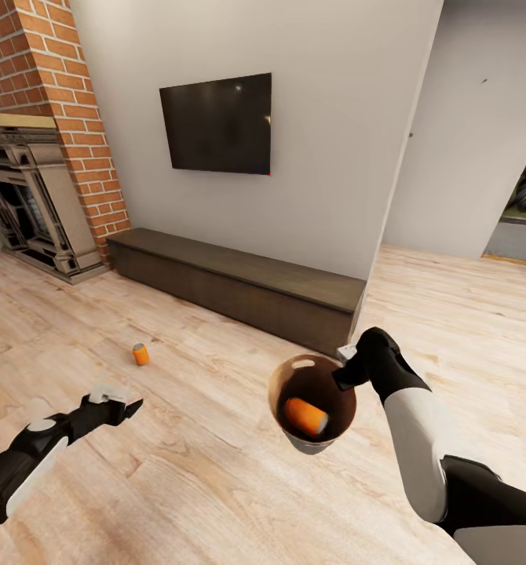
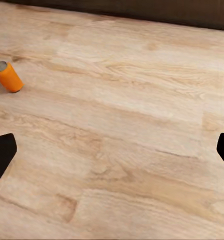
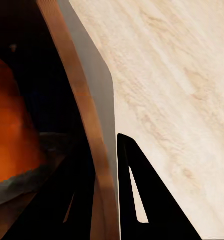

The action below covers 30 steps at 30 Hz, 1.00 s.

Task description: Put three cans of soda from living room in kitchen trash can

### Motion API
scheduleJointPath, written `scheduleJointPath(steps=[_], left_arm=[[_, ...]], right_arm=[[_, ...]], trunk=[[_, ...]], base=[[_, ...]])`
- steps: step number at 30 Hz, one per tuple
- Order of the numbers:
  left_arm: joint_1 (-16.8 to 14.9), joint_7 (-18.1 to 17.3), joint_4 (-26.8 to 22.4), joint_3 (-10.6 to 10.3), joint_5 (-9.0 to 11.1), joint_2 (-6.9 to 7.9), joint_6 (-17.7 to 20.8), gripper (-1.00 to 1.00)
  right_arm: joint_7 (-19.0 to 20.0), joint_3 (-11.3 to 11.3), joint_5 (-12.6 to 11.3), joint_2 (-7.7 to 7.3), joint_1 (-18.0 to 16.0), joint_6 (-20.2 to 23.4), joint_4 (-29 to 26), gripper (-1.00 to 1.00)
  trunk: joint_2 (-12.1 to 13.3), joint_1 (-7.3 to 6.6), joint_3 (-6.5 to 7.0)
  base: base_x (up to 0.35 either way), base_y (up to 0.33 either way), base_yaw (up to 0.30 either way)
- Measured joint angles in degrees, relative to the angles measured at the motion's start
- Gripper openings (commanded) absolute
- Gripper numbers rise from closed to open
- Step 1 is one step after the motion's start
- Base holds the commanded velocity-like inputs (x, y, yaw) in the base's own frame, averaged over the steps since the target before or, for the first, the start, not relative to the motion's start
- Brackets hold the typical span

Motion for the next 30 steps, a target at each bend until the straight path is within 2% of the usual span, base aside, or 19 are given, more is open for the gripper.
scheduleJointPath(steps=[1, 2, 3, 4, 7, 8, 12, 13, 15, 16, 20, 24, 25, 27, 30], left_arm=[[0.8, 2.22, 0.06, 0.03, -0.05, -0.54, -1.81, 1.0], [2.11, 6.82, 0.16, 0.08, -0.12, -1.82, -5.26, 1.0], [2.71, 9.3, 0.16, 0.1, -0.15, -2.58, -6.9, 1.0], [3.57, 13.7, 0.05, 0.04, -0.22, -3.92, -9.54, 1.0], [4.39, 18.79, 0.13, -0.09, -0.31, -5.44, -12.26, 1.0], [4.77, 20.79, 0.39, -0.16, -0.35, -6.0, -13.43, 1.0], [5.62, 22.88, 1.55, -0.23, -0.41, -6.64, -16.05, 1.0], [5.89, 23.28, 2.38, -0.25, -0.42, -6.79, -17.26, 1.0], [6.04, 23.53, 3.47, -0.26, -0.43, -6.9, -18.22, 1.0], [6.13, 23.68, 4.71, -0.27, -0.42, -6.97, -18.86, 1.0], [6.24, 23.87, 8.35, -0.27, -0.43, -7.06, -20.2, 1.0], [6.29, 23.89, 11.24, -0.31, -0.51, -7.25, -21.48, 1.0], [6.28, 23.88, 12.32, -0.35, -0.52, -7.31, -21.82, 1.0], [6.3, 23.88, 12.77, -0.34, -0.53, -7.33, -21.94, 1.0], [6.31, 23.86, 13.22, -0.37, -0.53, -7.35, -22.09, 1.0]], right_arm=[[0.0, -0.48, 0.04, -0.09, 0.75, -1.11, -0.4, -1.0], [-0.03, -2.04, -0.28, -0.29, 2.22, -4.09, -1.3, -1.0], [0.04, -3.09, -0.44, -0.38, 3.03, -5.4, -1.71, -1.0], [-0.01, -5.28, -0.76, -0.55, 4.53, -9.41, -2.69, -1.0], [-0.03, -8.42, -0.44, -0.72, 6.94, -15.64, -3.49, -1.0], [-0.13, -10.36, -0.68, -0.87, 8.37, -19.54, -3.83, -1.0], [-0.3, -14.44, -0.57, -1.38, 11.23, -26.47, -4.11, -1.0], [-0.39, -16.43, -0.9, -1.54, 12.55, -30.69, -4.19, -1.0], [-0.42, -18.38, -0.62, -1.65, 14.0, -34.94, -4.17, -1.0], [-0.52, -20.29, -0.95, -1.72, 15.29, -39.14, -4.25, -1.0], [-0.41, -23.09, -1.0, -1.85, 17.62, -45.74, -4.26, -1.0], [-0.46, -24.44, -1.03, -2.78, 18.64, -48.31, -4.21, -1.0], [-0.17, -25.42, -2.28, -3.84, 19.27, -48.92, -3.94, -1.0], [-0.26, -25.83, -2.52, -4.75, 19.7, -49.56, -4.0, -1.0], [0.0, -26.29, -5.8, -5.98, 20.56, -50.52, -3.97, -1.0]], trunk=[[0.0, 0.0, 0.0], [0.0, 0.0, 0.0], [0.0, 0.0, 0.0], [0.0, 0.0, 0.0], [0.0, 0.0, 0.0], [0.0, 0.0, 0.01], [0.0, 0.0, 0.0], [0.0, 0.0, 0.0], [0.0, 0.0, 0.0], [0.0, 0.0, 0.01], [0.0, -0.01, 0.01], [-0.01, -0.01, 0.01], [-0.01, -0.01, 0.01], [0.0, 0.0, 0.01], [-0.01, -0.01, 0.01]], base=[[0.0, 0.0, 0.0], [0.0, 0.0, 0.0], [0.0, 0.0, 0.0], [0.0, 0.0, 0.0], [0.0, 0.0, 0.0], [0.0, 0.0, 0.0], [0.0, 0.0, 0.0], [0.0, 0.0, 0.0], [0.0, 0.0, 0.0], [0.0, 0.0, 0.0], [0.0, 0.0, 0.0], [0.0, 0.0, 0.0], [0.0, 0.0, 0.0], [0.0, 0.0, 0.0], [0.0, 0.0, 0.0]])
